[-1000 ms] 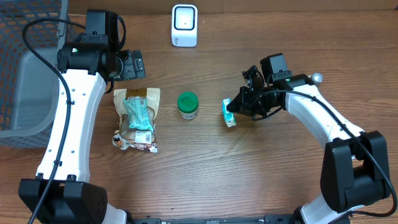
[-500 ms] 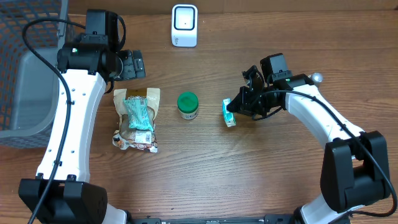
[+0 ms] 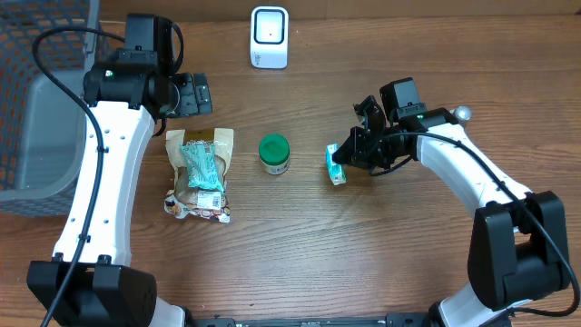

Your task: Scan the item barcode

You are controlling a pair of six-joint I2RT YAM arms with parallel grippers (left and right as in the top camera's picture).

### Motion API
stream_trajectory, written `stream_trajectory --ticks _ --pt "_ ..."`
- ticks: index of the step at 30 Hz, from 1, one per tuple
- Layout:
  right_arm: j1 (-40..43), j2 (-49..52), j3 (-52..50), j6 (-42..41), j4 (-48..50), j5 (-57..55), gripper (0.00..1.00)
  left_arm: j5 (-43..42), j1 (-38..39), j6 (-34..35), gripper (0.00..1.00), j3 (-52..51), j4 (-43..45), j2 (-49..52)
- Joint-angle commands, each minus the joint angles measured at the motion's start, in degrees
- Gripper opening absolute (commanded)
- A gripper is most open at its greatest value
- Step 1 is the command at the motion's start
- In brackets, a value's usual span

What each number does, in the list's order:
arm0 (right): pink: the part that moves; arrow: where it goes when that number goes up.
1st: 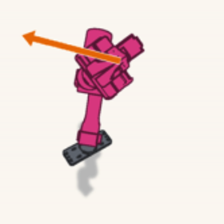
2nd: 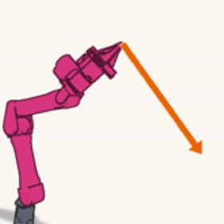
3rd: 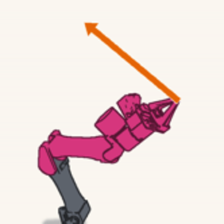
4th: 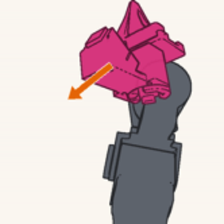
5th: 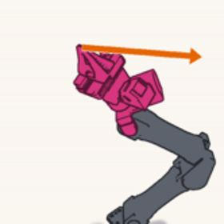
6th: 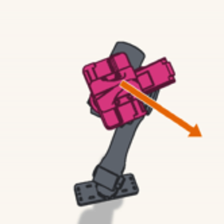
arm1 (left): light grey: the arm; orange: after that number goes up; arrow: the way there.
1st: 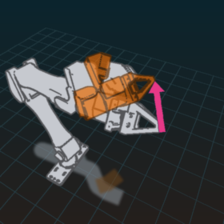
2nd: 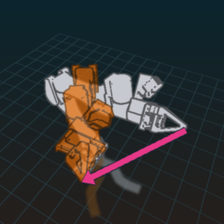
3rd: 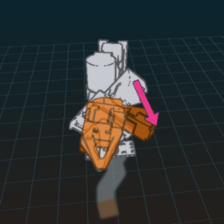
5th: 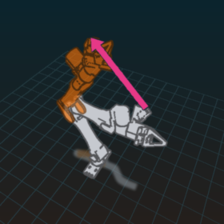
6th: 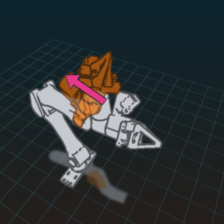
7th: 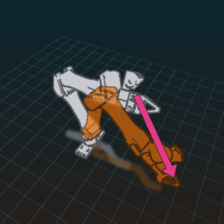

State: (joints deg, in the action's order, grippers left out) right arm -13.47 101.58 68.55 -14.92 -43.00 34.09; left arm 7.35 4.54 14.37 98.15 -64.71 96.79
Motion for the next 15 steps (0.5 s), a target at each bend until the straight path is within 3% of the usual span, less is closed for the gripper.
stream_trajectory --ticks 1,8,15 --pt "0.6 0.2 -0.4 2.0 0.1 -1.0 0.03 0.5 0.4 -1.1 0.99 1.1 0.2 -0.2" --pt "1.0 0.4 -1.6 3.0 3.2 -1.2 0.04 0.5 0.4 -1.1 1.0 1.1 0.2 -0.2" --pt "3.7 0.5 -6.0 3.0 9.5 8.0 0.04 0.5 0.4 -1.1 1.0 1.1 0.2 -0.2"
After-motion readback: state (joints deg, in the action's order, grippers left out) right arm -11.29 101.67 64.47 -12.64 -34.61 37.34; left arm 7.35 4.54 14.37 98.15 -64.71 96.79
